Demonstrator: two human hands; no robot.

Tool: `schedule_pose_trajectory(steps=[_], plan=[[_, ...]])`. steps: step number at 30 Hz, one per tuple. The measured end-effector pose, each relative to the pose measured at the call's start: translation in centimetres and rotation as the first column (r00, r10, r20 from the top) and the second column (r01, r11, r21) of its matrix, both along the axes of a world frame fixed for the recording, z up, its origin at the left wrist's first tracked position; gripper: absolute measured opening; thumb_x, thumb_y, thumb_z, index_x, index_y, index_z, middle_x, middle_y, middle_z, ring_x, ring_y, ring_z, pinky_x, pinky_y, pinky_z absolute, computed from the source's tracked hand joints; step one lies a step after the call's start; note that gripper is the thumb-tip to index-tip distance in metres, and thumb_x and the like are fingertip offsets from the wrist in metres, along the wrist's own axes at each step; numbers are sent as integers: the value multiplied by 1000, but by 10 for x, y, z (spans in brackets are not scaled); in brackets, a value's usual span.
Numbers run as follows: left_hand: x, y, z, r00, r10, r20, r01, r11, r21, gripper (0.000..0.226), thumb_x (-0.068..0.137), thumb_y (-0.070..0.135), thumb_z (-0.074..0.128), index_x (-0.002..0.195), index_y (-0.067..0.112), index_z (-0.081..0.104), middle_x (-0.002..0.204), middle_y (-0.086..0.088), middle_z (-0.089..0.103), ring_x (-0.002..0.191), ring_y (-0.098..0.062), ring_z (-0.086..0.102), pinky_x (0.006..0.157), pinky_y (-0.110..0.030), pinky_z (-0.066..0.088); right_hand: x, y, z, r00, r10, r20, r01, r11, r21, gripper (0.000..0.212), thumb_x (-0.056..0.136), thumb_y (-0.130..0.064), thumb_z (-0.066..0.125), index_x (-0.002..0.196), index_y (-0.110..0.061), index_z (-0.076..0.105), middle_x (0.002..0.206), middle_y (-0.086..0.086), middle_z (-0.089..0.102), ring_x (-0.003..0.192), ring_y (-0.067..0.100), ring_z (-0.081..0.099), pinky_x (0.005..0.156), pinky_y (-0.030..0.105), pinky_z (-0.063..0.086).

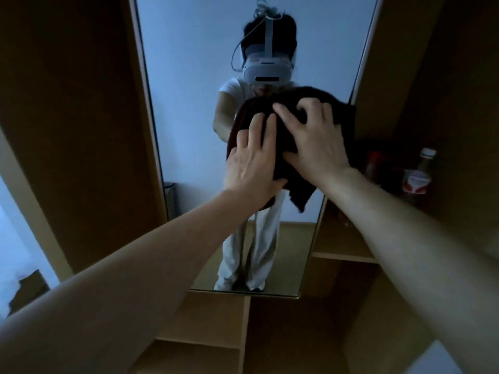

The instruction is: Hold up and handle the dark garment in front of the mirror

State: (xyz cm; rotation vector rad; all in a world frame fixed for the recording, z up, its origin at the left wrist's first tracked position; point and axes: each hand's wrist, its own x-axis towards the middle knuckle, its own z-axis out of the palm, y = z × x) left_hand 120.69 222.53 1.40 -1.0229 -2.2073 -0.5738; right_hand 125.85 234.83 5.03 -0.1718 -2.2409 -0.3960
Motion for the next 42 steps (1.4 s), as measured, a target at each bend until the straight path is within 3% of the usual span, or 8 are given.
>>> schedule_pose_trajectory(steps=[7,11,16,18,21,26,38,42], plan=[[-24,-7,-130,985,-28,-172,-6,981,-194,83,53,13,83,122,18,36,117,-18,55,87,-36,57,53,-39,52,18,9,-180,984,141,111,-119,975,-188,80,76,-52,65,141,-23,28,128,13,34,114,32,36,73,44,54],[-20,-8,-183,996,37,-84,-69,906,-418,58,81,21,66,127,24,29,130,-12,40,105,-29,48,65,-34,49,25,1,-262,960,139,242,-76,965,-253,87,71,-36,77,141,-23,28,133,11,31,121,32,45,78,44,56],[-25,-15,-169,994,-65,-90,30,941,-338,75,53,10,82,116,24,44,110,-15,52,89,-35,55,51,-37,52,30,35,-228,956,134,261,-139,990,3,95,55,-10,85,137,-21,38,125,12,44,109,31,55,64,39,55],[-30,-10,-136,977,-124,-172,84,971,-224,64,60,16,70,117,24,42,110,-16,51,89,-40,56,53,-39,51,28,47,-185,978,148,149,-156,987,43,82,64,-4,78,135,-17,40,126,17,46,111,35,52,68,44,54],[-27,2,-76,960,-139,-245,121,989,-88,50,74,30,38,124,27,37,120,-9,32,103,-41,50,64,-43,50,24,52,-124,984,174,-27,-175,984,-22,61,78,-5,62,134,-13,40,131,21,44,118,36,41,79,50,53],[-23,14,-80,957,-118,-264,108,993,-50,52,74,34,32,125,25,40,121,-15,42,104,-39,45,58,-36,44,16,39,-139,963,178,-204,-220,954,-206,51,85,-28,54,133,-15,42,136,16,40,121,34,40,94,43,44],[-27,9,-274,965,-240,-101,147,822,-550,65,50,14,85,108,25,58,104,-14,58,82,-32,58,43,-33,46,27,12,-350,976,-42,213,127,906,-404,62,55,-19,82,106,-21,46,105,9,55,94,31,58,67,41,54],[-18,7,-283,978,-203,-55,128,780,-613,61,64,19,82,117,28,53,115,-11,50,93,-27,55,52,-32,46,30,5,-350,944,-39,328,192,873,-448,41,80,-27,69,115,-24,47,116,3,44,108,23,48,84,35,47]])
